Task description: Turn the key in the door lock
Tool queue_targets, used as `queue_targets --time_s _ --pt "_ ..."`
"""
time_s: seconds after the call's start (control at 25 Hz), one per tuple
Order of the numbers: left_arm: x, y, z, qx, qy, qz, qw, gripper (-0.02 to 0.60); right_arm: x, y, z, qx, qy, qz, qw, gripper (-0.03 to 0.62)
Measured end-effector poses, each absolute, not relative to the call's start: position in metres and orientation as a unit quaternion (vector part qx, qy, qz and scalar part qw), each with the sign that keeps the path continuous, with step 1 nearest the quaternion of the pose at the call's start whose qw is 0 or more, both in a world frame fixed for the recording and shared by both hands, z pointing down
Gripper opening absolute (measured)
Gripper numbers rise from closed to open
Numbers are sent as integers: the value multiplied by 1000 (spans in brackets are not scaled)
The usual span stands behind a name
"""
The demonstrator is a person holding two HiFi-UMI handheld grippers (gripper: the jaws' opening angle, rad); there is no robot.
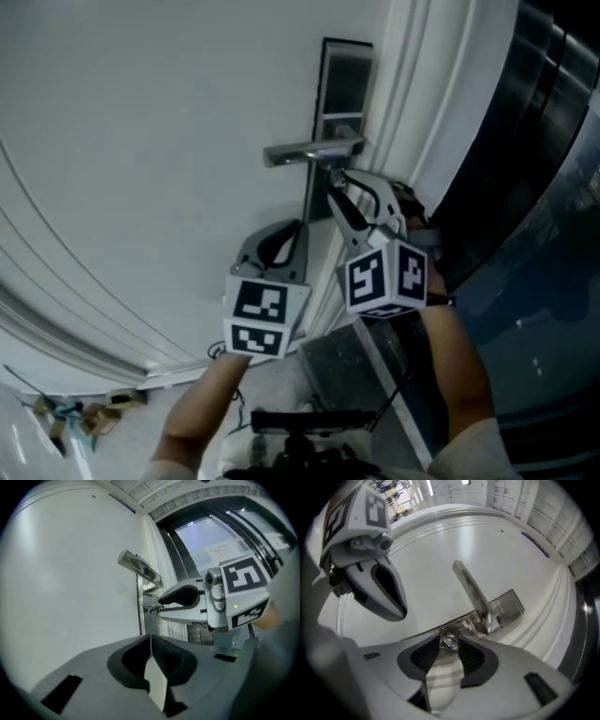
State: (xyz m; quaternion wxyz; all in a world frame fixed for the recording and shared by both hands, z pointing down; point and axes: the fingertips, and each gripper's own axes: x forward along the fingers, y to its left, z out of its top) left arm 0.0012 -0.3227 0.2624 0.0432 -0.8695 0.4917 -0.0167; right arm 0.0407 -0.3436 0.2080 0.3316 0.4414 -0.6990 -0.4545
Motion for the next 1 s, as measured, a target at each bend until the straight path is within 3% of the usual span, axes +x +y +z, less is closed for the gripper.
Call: queue_targets --time_s 0.36,1.0 --pt "-5 -326 266 -867 496 -17 40 26 43 -363 220 415 -587 -551 423 135" --pt "-6 -331 270 -869 493 -23 35 26 41 -368 216 440 -642 -488 396 106"
